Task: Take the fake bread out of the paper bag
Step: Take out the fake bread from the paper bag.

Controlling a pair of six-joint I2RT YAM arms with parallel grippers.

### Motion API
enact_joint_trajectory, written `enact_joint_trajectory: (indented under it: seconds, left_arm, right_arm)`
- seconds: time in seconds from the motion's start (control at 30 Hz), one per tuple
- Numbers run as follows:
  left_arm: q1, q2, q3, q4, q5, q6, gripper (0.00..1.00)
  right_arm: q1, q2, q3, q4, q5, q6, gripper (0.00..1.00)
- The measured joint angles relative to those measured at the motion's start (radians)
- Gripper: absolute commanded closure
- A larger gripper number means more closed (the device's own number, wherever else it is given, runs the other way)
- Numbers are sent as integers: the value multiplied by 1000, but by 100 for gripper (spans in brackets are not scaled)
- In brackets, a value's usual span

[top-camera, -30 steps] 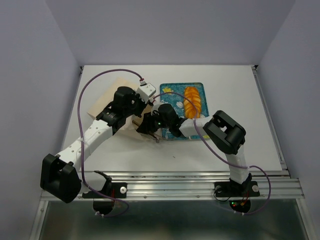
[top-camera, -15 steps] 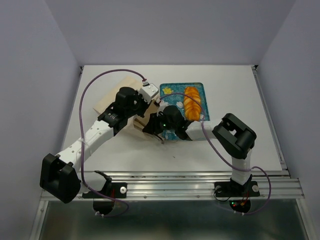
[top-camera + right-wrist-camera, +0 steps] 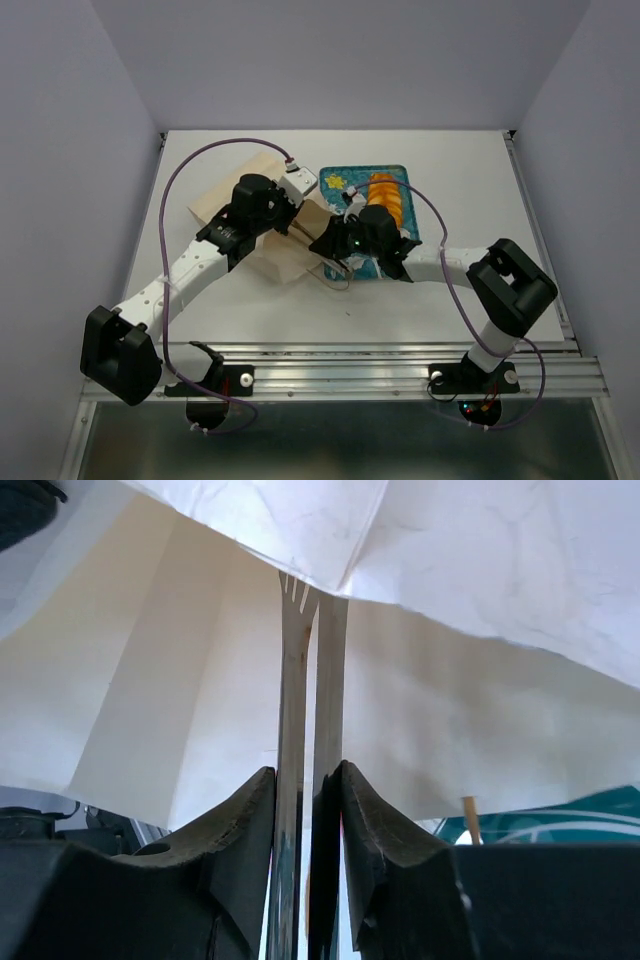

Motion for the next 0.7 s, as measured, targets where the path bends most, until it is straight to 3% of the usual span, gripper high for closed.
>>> enact_joint_trajectory:
  seconds: [0.47, 0.7]
  left_arm:
    - [0, 0, 0, 6, -15, 0, 100]
    - [-2, 0, 0, 6, -27, -3, 100]
  right_arm:
    - [-35, -89, -67, -10, -54, -7, 99]
    - [-42, -214, -149, -15, -57, -13, 99]
